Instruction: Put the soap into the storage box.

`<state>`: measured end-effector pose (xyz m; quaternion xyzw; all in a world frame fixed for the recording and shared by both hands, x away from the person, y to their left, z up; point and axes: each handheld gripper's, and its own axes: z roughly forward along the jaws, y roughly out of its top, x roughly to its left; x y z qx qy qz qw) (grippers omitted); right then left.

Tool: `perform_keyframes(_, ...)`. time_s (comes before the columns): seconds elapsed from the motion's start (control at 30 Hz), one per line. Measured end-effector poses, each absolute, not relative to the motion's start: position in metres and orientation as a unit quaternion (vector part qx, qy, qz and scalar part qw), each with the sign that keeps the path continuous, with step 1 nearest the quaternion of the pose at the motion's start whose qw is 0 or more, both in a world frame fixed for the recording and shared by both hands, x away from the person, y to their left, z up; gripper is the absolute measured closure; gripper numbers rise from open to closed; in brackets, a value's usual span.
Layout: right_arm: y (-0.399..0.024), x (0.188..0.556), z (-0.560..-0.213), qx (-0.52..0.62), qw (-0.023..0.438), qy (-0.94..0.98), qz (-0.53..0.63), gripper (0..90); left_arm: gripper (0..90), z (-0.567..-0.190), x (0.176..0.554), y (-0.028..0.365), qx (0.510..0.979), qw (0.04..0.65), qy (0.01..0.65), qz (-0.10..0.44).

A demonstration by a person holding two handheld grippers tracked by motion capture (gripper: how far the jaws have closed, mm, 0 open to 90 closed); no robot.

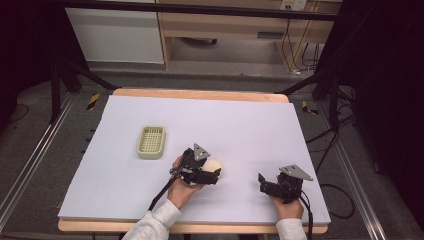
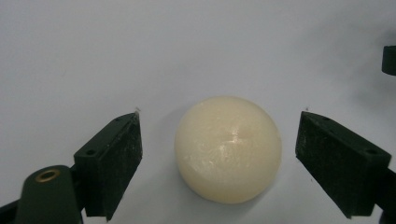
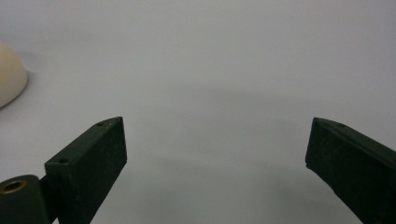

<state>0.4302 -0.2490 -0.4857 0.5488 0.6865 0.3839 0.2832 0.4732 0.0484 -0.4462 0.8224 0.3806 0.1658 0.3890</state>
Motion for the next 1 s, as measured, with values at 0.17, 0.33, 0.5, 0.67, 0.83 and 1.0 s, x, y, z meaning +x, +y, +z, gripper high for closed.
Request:
perform_keyframes(0.17, -0.249, 0.43, -0.486, 0.549, 0.282, 0.687, 0.383, 5.9, 13.6, -0.448, 0.474, 0.046, 0.823, 0.387, 0.382, 0.165)
perform_keyframes(0.33, -0.249, 0.43, -0.486, 0.549, 0.281, 0.688, 0.383, 5.9, 13.2, -0.451, 0.475, 0.043, 0.826, 0.381, 0.382, 0.163)
perform_keyframes(0.5, -0.249, 0.43, -0.486, 0.549, 0.282, 0.688, 0.382, 5.9, 13.1, -0.454, 0.476, 0.041, 0.827, 0.377, 0.383, 0.163)
perform_keyframes(0.67, -0.249, 0.431, -0.486, 0.549, 0.282, 0.688, 0.382, 5.9, 13.2, -0.457, 0.477, 0.039, 0.83, 0.37, 0.384, 0.165)
perform_keyframes(0.83, -0.248, 0.431, -0.486, 0.549, 0.282, 0.689, 0.381, 5.9, 13.2, -0.46, 0.478, 0.037, 0.832, 0.367, 0.383, 0.162)
perform_keyframes(1.0, -0.248, 0.431, -0.486, 0.549, 0.282, 0.689, 0.381, 5.9, 13.6, -0.463, 0.479, 0.035, 0.836, 0.366, 0.378, 0.157)
